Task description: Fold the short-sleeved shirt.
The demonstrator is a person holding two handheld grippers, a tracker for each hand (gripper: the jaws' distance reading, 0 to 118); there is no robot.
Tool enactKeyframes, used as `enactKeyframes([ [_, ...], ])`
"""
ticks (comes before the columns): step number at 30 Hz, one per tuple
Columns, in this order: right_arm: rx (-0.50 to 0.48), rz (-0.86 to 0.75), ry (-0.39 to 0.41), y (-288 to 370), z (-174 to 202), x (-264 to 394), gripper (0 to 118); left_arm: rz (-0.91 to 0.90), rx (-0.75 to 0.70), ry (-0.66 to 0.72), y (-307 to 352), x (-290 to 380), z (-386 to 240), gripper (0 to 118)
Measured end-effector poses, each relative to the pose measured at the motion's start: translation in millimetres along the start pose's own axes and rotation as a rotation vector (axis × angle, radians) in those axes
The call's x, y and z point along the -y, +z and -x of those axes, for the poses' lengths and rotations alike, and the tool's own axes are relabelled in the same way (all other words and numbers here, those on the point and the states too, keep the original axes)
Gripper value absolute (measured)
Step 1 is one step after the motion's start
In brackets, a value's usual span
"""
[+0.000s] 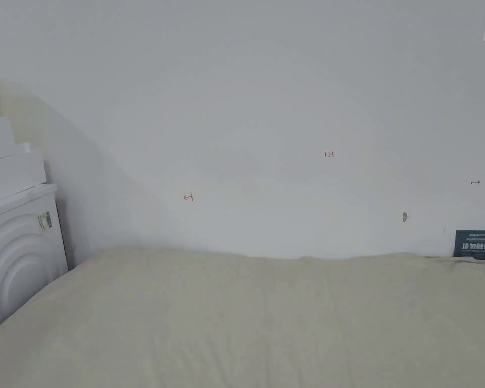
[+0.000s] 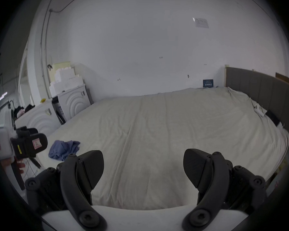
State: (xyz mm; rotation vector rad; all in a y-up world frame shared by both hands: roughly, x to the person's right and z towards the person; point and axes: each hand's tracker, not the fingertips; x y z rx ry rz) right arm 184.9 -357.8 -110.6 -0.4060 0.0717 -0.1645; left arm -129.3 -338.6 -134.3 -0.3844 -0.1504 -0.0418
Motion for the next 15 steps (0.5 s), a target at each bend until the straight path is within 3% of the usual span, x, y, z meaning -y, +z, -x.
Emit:
enactKeyframes([
  [4,0.043,-0.008,0.048,1.6,0.1,-1.2,99,0.010,-0.004,0.002,-2.1,0.9,0.0,118],
  [15,0.045,-0.010,0.050,2.3,2.1,-4.4,99,0.029,0.004,0.009,-4.8,2.8,-1.2,118],
])
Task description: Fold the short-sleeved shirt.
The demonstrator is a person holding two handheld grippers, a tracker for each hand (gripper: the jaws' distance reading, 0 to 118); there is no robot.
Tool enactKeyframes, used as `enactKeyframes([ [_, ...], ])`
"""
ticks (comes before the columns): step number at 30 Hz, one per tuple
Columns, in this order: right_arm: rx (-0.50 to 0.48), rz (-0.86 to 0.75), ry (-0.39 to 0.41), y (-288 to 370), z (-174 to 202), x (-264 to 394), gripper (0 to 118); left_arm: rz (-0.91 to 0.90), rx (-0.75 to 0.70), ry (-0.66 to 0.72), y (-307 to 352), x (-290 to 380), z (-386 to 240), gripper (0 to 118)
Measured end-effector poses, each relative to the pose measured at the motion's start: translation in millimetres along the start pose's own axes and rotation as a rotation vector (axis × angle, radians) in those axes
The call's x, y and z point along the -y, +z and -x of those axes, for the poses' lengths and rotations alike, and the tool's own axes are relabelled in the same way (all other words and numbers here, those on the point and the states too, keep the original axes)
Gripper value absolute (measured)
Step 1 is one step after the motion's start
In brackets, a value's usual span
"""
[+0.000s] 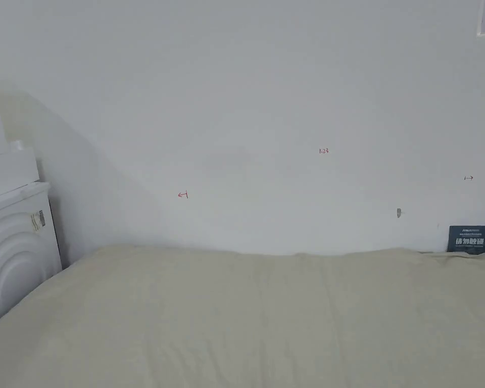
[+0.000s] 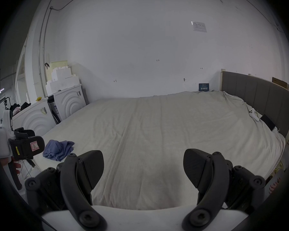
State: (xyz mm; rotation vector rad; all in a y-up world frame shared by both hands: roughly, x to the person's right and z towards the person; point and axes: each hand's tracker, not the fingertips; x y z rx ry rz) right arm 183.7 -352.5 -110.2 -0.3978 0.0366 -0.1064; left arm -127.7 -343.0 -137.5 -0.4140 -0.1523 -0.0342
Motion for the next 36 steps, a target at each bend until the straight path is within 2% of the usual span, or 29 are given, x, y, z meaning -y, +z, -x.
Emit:
enactKeyframes([
  [22,-0.020,0.003,-0.018,1,1,-5,99,-0.005,0.004,0.022,-1,-4,3,118],
  [32,-0.009,0.074,-0.075,-5,4,-12,99,0.002,0.019,0.029,-4,-9,3,118],
  [34,-0.013,0.063,-0.074,-4,4,-13,99,0.008,0.023,0.033,-5,-10,3,118],
  [36,-0.012,0.044,-0.038,-2,8,-14,99,0.007,0.026,0.041,-5,-11,3,118],
])
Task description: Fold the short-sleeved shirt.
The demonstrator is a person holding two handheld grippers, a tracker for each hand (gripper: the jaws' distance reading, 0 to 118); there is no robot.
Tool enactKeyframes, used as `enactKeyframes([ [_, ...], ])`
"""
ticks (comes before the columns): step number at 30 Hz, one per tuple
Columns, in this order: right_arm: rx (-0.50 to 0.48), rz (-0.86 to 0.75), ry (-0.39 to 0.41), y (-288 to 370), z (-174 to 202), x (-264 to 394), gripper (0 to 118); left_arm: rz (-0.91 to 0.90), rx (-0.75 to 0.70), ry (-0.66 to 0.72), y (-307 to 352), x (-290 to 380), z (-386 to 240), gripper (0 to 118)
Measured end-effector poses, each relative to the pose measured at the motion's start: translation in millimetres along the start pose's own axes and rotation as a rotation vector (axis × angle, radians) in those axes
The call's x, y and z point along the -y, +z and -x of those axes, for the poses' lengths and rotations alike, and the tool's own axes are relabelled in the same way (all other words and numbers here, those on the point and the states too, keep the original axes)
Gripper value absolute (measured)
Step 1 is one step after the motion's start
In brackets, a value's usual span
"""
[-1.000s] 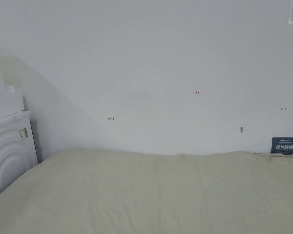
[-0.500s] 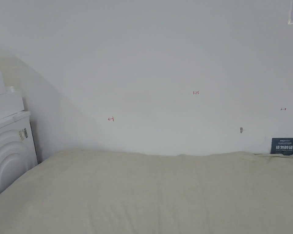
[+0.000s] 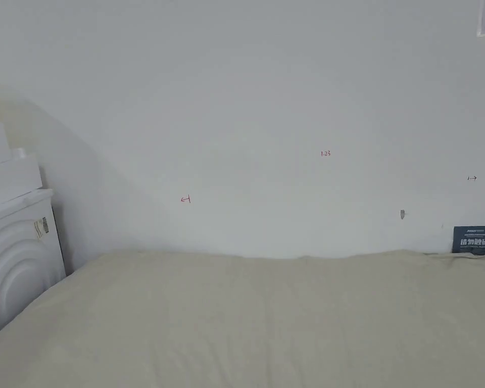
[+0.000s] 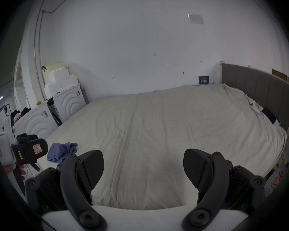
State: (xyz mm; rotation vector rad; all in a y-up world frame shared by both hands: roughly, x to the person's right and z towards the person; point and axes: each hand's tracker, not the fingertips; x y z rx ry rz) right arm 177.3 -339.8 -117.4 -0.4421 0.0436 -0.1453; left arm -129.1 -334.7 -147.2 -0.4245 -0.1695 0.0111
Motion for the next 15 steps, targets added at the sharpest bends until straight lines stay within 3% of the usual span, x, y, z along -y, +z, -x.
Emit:
enactKeyframes([
  [7,-0.059,0.009,-0.116,-1.7,0.4,-1.7,99,0.008,-0.004,-0.002,-1.1,-6.6,-2.1,118],
  [15,-0.014,0.035,-0.121,-6.1,-1.0,-7.2,100,0.011,-0.009,0.010,-1.5,-7.4,-1.0,118],
])
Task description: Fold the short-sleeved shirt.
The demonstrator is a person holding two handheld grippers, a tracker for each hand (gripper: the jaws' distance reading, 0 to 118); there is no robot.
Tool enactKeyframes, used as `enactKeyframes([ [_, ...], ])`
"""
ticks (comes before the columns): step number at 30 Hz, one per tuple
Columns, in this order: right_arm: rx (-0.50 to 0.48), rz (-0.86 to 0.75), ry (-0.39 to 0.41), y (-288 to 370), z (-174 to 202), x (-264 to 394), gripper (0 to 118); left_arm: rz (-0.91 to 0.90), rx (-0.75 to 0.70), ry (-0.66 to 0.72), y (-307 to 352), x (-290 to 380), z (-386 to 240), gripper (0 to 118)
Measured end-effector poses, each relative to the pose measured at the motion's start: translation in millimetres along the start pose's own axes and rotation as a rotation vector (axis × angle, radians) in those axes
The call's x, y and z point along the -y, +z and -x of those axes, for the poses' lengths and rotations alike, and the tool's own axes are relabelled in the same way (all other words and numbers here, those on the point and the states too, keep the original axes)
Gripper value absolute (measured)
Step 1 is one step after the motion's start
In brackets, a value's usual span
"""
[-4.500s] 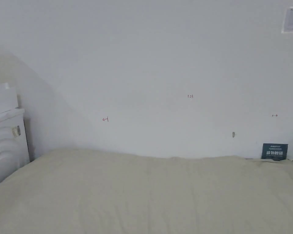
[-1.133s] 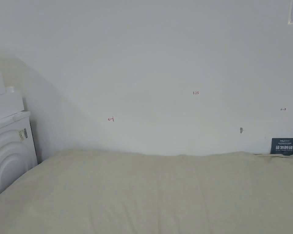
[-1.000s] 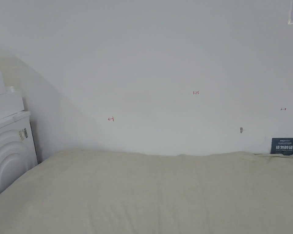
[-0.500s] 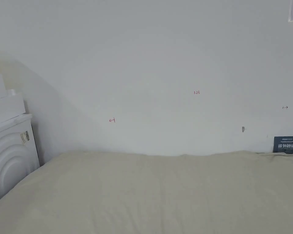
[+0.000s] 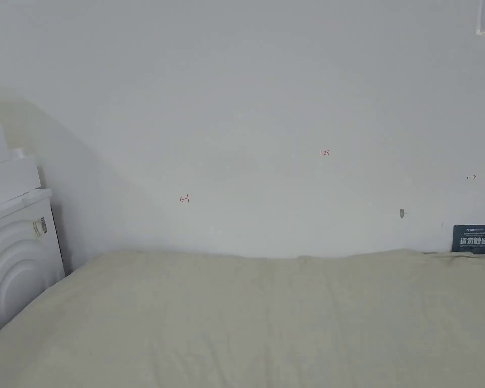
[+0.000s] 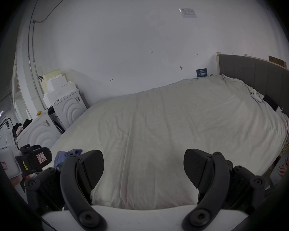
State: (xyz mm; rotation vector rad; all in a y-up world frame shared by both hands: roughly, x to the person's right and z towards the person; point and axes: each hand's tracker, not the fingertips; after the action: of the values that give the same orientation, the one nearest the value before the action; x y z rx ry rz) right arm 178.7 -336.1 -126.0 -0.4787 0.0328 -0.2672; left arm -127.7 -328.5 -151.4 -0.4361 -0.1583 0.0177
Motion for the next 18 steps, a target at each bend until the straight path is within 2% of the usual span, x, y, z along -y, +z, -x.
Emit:
enactKeyframes([
  [5,0.017,0.001,0.031,-2,5,-1,100,0.001,0.003,-0.006,-1,1,-2,118],
  [8,0.007,-0.010,-0.008,-4,3,0,100,0.002,0.011,-0.011,-2,1,-4,118],
  [10,0.070,-0.017,-0.018,-5,4,1,100,0.004,0.014,-0.013,-3,0,-4,118],
  [13,0.113,-0.062,0.078,-2,7,6,100,0.006,0.011,-0.015,-4,-1,-4,118],
  [14,0.130,-0.088,0.091,2,9,7,100,0.007,0.007,-0.016,-5,-2,-5,118],
  [16,0.235,-0.130,0.090,7,14,9,100,0.005,0.004,-0.018,-5,-3,-4,118],
  [18,0.250,-0.107,0.148,5,15,8,100,0.005,0.004,-0.016,-7,-5,-5,118],
])
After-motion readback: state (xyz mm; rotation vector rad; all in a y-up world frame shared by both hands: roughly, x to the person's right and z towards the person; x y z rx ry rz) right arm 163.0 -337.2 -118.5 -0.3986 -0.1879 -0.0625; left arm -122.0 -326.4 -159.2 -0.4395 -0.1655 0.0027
